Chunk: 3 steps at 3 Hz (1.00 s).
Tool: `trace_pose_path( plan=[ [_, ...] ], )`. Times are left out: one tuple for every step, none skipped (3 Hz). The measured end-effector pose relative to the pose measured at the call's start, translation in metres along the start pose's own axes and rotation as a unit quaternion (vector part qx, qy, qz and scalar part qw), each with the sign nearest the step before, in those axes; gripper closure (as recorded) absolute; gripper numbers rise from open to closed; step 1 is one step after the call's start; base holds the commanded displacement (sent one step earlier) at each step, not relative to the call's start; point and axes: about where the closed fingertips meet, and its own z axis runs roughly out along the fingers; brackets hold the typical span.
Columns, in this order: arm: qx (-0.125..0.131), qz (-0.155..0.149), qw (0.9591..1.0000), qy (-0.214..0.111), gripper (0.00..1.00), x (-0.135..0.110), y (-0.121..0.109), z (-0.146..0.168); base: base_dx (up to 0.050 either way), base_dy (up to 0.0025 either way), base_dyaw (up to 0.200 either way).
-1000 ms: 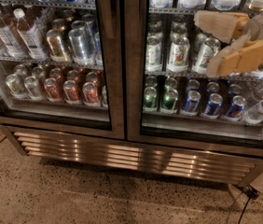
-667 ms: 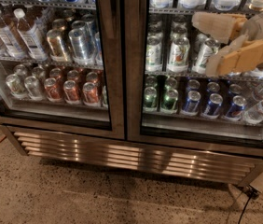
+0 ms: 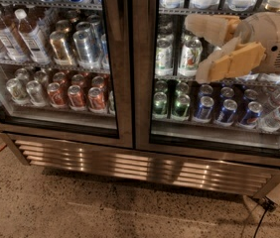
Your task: Open left fridge door
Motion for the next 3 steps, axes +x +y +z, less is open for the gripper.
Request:
trace_pose_path(
  plan=[
    [-0.021, -0.01, 0.9997, 0.012, 0.0, -0.003, 0.014, 0.039, 0.0, 0.0, 0.0],
    [-0.039, -0.019, 0.9988, 0.024, 0.0, -0.006, 0.028, 0.075, 0.039, 0.00249, 0.123],
    [-0.039, -0.019, 0.9988, 0.024, 0.0, -0.006, 0.028, 0.075, 0.039, -0.00249, -0.125]
  ],
)
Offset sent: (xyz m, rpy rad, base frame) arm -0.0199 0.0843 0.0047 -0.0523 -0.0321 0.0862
